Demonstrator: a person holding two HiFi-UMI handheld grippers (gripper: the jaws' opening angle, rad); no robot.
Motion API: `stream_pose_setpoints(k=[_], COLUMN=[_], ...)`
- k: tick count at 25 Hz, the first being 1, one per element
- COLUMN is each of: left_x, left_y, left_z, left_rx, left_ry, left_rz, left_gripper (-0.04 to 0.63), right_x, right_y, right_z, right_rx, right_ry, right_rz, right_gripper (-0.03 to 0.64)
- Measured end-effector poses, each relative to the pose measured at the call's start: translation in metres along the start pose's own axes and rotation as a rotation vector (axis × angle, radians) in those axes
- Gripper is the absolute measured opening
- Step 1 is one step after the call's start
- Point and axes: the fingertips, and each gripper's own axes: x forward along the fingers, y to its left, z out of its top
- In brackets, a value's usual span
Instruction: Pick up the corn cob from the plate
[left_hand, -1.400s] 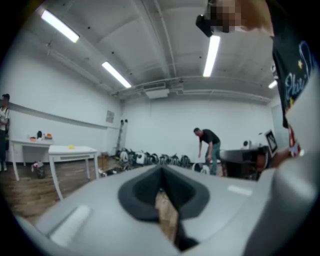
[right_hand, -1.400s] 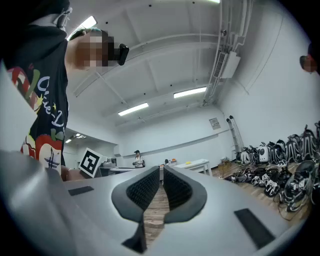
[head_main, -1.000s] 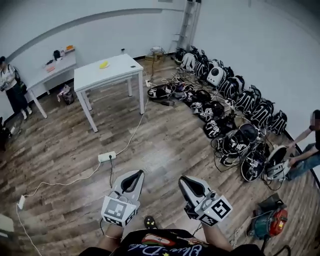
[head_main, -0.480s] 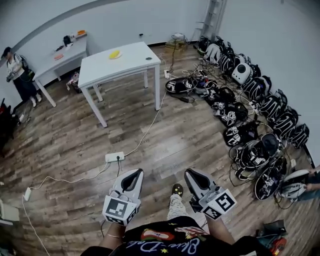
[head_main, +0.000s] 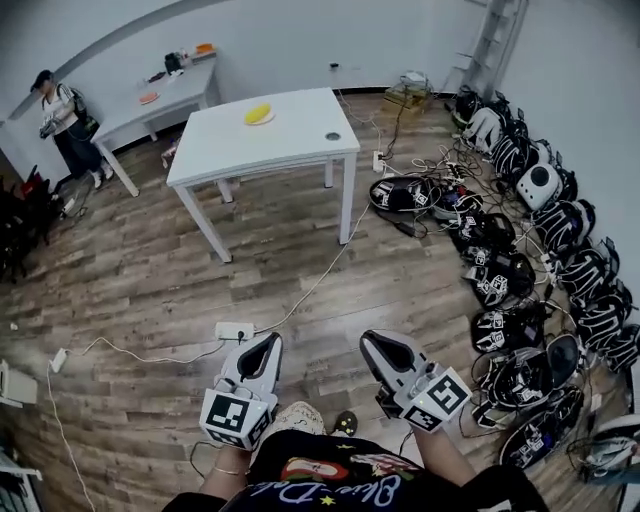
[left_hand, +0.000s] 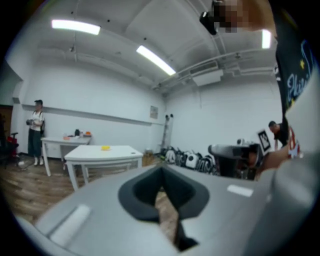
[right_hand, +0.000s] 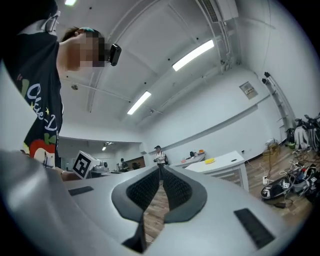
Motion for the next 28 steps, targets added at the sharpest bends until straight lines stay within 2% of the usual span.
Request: stream_pose_setpoints(k=[5,11,14,17,20,23,28], left_x=[0.077,0.215,0.267,0.304,0.348,0.397,0.481], left_y=[0.068,0.162,0.213,0.263,0.305,0.347,0.426], left_z=[0.002,0.038,0.071,0.094,0.095,0.092,0.101], left_rx=[-0.038,-0.064,-0.026,0.033,0.039,0.009,-0.031], left_ry=[-0.007,-0.073,-0.112,-0.150,-0.126,-0.093,-0.057], left_rz=[0.077,0.050,0.029,0.049,0.078,0.109,0.232], left_gripper=[0.002,0.002,0.002,0.002,0.002,0.000,0.002], right_x=[0.069,0.208,0.273,0.332,0.382,0.429,0.536], right_y=[-0.070,-0.172,-0.216,-0.252,-0.295,-0.347,-0.461], right_z=[-0.021,0.036,0.050,0.052,0.051,0.046,0.046], right_rx=[0.081,-0.046,-0.093,-0.096,-0.074,-0.058,-0.055], right_ry=[0.063,0.005,0.018,-0.005,0.002,0.028,0.083], right_rz=[0.044,0.147,0.179,0.201,0.208,0.229,0.331], right_gripper=[0.017,0.017,0.017,0.017,0.017,0.017,0.017])
